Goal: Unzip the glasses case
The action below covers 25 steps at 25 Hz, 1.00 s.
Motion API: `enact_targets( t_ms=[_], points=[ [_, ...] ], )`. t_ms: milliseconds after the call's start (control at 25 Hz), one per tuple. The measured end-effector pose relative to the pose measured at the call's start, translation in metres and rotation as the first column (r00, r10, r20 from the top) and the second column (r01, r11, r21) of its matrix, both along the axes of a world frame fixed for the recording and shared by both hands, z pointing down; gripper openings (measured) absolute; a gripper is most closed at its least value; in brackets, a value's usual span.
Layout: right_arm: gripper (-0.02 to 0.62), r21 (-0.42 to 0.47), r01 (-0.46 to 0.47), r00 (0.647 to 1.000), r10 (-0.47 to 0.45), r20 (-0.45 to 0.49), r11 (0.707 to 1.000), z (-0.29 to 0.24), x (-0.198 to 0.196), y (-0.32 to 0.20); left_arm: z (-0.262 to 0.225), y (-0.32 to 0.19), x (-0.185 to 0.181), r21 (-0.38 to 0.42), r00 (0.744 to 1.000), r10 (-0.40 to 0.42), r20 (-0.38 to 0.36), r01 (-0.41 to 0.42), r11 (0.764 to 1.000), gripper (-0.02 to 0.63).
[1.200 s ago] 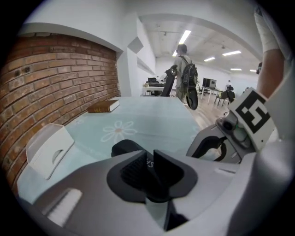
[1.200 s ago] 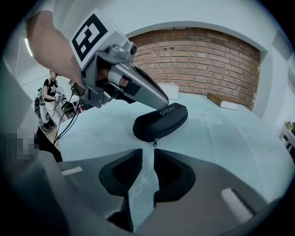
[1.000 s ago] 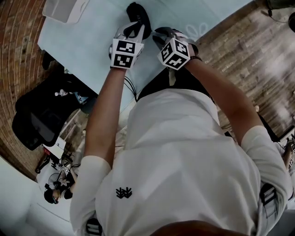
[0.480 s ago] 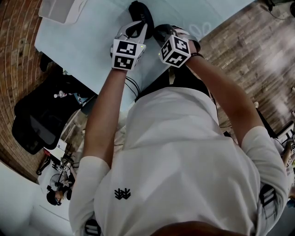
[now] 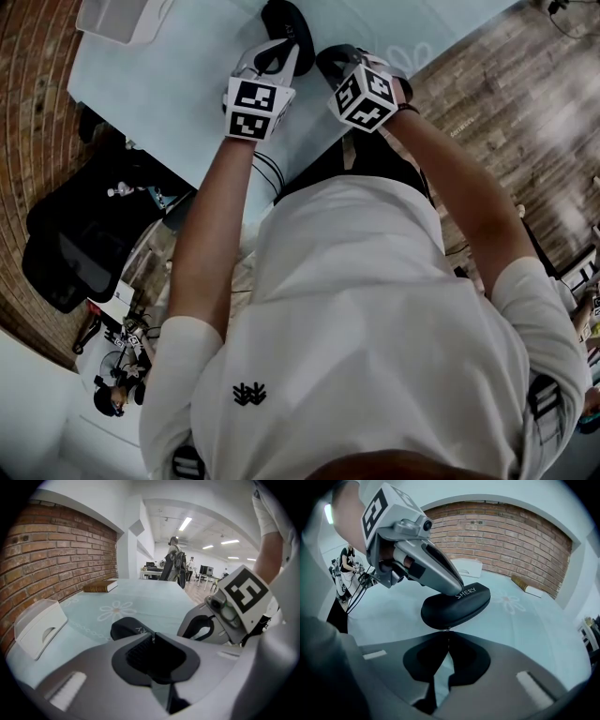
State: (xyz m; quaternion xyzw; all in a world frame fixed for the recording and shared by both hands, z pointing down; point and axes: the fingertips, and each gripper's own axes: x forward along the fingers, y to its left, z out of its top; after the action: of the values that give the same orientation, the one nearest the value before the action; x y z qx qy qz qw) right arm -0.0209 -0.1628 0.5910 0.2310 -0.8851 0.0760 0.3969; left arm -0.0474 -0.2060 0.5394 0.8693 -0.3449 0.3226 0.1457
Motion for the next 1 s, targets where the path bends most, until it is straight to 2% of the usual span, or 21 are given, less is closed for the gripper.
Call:
enact_targets(
  t_ms=[200,680,1000],
  points=[
    [0.0,-0.013,-0.011,1.0,0.011,0.029,1.0,-0.003,0.003,0.001,0.002,-0.002,-0.003,0.0,1.0,-0.016,-0.002,0.016,1.0,0.055],
    [0.0,-0.042,-0.015,0.998,0.018,0.068,0.999,-0.004,0.007,-0.006,0.001,0.002,0.002,0.008,0.999,0.028,0.028,-0.028,1.0,0.054],
    [0.002,-0.032,0.018,0.997,-0.016,0.07,0.999,-0.009,0.006,-0.019,0.002,0.002,0.0,0.002,0.999,0.029,0.024,-0.029,1.0,0.054]
  ],
)
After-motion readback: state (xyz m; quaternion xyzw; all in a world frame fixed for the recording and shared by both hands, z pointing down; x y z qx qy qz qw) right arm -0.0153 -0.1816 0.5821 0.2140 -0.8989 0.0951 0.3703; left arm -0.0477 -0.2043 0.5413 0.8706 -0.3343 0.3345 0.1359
